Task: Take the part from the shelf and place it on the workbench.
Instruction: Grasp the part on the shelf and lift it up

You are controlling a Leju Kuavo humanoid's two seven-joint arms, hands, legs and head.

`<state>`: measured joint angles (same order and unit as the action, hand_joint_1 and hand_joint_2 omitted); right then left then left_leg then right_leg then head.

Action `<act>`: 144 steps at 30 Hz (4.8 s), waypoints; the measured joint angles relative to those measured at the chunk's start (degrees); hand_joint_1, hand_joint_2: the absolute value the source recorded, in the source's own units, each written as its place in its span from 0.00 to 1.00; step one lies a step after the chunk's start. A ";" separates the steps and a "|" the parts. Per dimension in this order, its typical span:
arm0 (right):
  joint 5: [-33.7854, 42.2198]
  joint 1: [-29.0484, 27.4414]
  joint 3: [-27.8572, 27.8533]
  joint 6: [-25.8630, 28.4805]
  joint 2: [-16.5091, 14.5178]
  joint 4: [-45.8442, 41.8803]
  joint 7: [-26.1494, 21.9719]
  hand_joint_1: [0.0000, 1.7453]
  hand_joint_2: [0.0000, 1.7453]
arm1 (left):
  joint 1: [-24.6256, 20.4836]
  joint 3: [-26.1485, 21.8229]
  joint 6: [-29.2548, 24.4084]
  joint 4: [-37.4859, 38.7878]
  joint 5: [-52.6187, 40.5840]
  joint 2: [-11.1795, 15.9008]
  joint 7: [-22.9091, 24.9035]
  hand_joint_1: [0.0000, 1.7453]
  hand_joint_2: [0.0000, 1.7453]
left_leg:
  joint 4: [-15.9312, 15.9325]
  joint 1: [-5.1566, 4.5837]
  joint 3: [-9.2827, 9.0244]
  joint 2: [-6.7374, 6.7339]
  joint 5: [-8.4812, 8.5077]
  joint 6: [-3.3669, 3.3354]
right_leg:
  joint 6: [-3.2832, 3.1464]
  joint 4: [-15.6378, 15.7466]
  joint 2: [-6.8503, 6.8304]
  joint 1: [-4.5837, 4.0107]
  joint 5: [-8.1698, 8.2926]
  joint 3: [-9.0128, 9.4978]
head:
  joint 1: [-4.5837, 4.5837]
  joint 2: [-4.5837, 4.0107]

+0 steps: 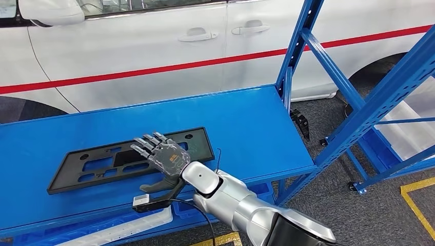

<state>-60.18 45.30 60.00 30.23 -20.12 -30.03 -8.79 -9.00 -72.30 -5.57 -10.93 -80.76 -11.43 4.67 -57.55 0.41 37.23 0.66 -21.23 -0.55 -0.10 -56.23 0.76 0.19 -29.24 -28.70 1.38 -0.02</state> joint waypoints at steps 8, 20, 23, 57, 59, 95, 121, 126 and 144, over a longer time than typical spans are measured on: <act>1.20 -3.20 1.01 2.11 -0.13 0.66 1.97 0.00 0.00 | 0.01 -0.09 -0.43 0.00 0.45 0.00 -0.22 0.00 0.00 | 0.00 0.00 0.00 0.00 -0.01 0.02 | 0.00 0.00 0.00 0.00 -0.01 0.00 | 0.00 0.00; 0.27 -3.53 2.25 2.92 -0.14 1.82 4.03 0.00 0.50 | -0.27 -0.09 -0.35 0.00 -0.43 -0.11 -0.13 0.00 0.00 | 0.00 0.00 -0.01 0.00 -0.01 0.02 | 0.00 0.00 0.00 0.00 -0.01 0.01 | 0.00 0.00; 0.73 -3.58 2.33 1.93 -0.14 1.92 3.60 0.00 1.00 | -0.42 -0.09 -0.35 0.00 -0.40 -0.20 -0.10 0.00 0.00 | 0.00 0.00 -0.01 0.00 -0.01 0.02 | 0.00 0.00 0.01 0.00 -0.01 0.01 | 0.00 0.00; -3.72 -2.69 2.46 6.41 -0.16 3.11 7.55 1.00 1.00 | -0.65 -0.09 -0.16 0.00 -0.66 -0.46 0.01 0.00 0.00 | 0.00 0.00 -0.10 0.00 -0.01 0.02 | 0.00 0.00 0.00 0.00 -0.01 0.10 | 0.00 0.00; -4.22 -2.67 2.47 6.54 -0.16 3.19 7.91 1.00 1.00 | -0.66 -0.09 -0.11 0.00 -0.66 -0.46 0.01 0.00 0.00 | 0.00 0.00 -0.12 0.00 -0.01 0.02 | 0.00 0.00 0.00 0.00 -0.01 0.12 | 0.00 0.00; -6.62 -2.67 2.49 6.66 -0.25 3.98 7.94 1.00 1.00 | -0.60 5.11 -8.89 0.00 -8.72 -0.45 -0.78 0.00 1.00 | 0.00 0.00 -0.25 0.01 -0.01 0.02 | 0.01 0.00 0.00 0.00 -0.01 0.26 | 0.00 0.00; -6.62 -2.49 1.45 8.39 -0.29 4.82 5.69 1.00 1.00 | -2.00 9.04 -10.40 0.00 -7.00 -1.09 -2.28 0.00 1.00 | 0.00 -0.01 -0.28 0.00 -0.01 0.02 | 0.01 0.00 0.00 0.01 -0.01 0.28 | 0.00 0.00; -6.64 -2.44 1.42 8.37 -0.29 5.07 5.52 1.00 1.00 | -2.00 9.04 -10.29 0.00 -6.90 -1.10 -2.28 0.00 1.00 | 0.00 -0.01 -0.28 0.00 -0.01 0.02 | 0.01 0.00 0.00 0.01 -0.01 0.29 | 0.00 0.00; -1.13 8.59 0.02 -27.37 13.84 -32.31 -5.05 1.00 1.00 | 0.13 6.23 -7.20 0.00 -0.22 0.24 -3.62 0.00 1.00 | -0.48 -0.31 -0.02 -0.07 -0.37 -0.84 | 1.11 0.03 0.02 0.47 -0.25 0.34 | 0.00 0.00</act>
<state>-61.31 53.89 60.02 2.86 -6.28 -62.34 -13.84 -8.88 -66.07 -12.77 -10.93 -80.99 -11.20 1.04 -58.02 0.10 37.21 0.58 -21.60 -1.39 1.01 -56.20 0.79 0.66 -29.49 -28.36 1.38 -0.02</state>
